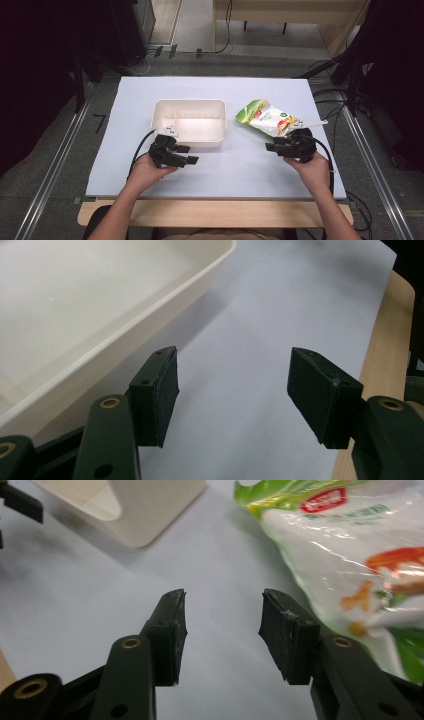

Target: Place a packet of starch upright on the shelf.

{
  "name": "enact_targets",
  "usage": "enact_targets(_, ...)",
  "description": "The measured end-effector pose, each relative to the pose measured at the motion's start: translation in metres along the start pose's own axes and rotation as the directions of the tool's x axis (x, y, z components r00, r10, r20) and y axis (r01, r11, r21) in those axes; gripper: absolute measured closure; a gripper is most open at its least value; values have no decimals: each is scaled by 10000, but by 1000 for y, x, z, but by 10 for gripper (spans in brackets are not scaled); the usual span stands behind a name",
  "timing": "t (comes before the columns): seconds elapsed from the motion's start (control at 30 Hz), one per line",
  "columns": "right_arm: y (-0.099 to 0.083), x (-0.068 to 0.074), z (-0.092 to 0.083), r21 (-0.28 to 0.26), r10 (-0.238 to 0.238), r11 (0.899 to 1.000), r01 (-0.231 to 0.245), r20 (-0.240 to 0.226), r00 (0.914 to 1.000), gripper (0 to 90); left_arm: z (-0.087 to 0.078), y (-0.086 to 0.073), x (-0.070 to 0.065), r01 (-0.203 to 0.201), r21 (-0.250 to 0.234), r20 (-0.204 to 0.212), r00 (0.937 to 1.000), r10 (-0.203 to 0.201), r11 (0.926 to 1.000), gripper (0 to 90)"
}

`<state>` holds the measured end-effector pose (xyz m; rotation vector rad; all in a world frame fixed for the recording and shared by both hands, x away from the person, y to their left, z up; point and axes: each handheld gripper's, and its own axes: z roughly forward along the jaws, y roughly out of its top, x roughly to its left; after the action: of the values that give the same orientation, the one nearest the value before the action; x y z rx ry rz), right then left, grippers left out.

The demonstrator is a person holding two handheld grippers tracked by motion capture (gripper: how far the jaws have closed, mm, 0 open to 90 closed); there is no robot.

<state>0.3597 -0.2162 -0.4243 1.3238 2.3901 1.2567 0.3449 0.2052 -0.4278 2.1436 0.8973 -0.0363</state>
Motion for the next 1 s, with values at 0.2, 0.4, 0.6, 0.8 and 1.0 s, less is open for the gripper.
enact_targets(0.2, 2, -24, -13, -265, 624, 9978, -607, 664, 9958, 664, 1, 0, 0, -44, 21, -5, 10000, 44, 10000, 380)
enact_targets(0.4, 1, -40, -16, -202, 730, 9973, -711, 1146, 9907, 801, 1, 0, -1, -39, 30, -11, 10000, 39, 10000, 380)
enact_targets(0.6, -3, -59, -16, 81, 1136, 9931, -1167, 1697, 9789, 900, 1, 0, -2, -174, -58, -1, 9998, 174, 9998, 396)
enact_targets(0.8, -9, -80, -5, 483, 1549, 9845, -1684, 2093, 9655, 900, 2, 0, -2, -156, -27, -8, 9999, 156, 9999, 397)
enact_targets(1.0, -10, -86, 14, 963, 1513, 9800, -1739, 2061, 9668, 900, 2, 0, -2, -164, -34, -31, 9999, 164, 9999, 397)
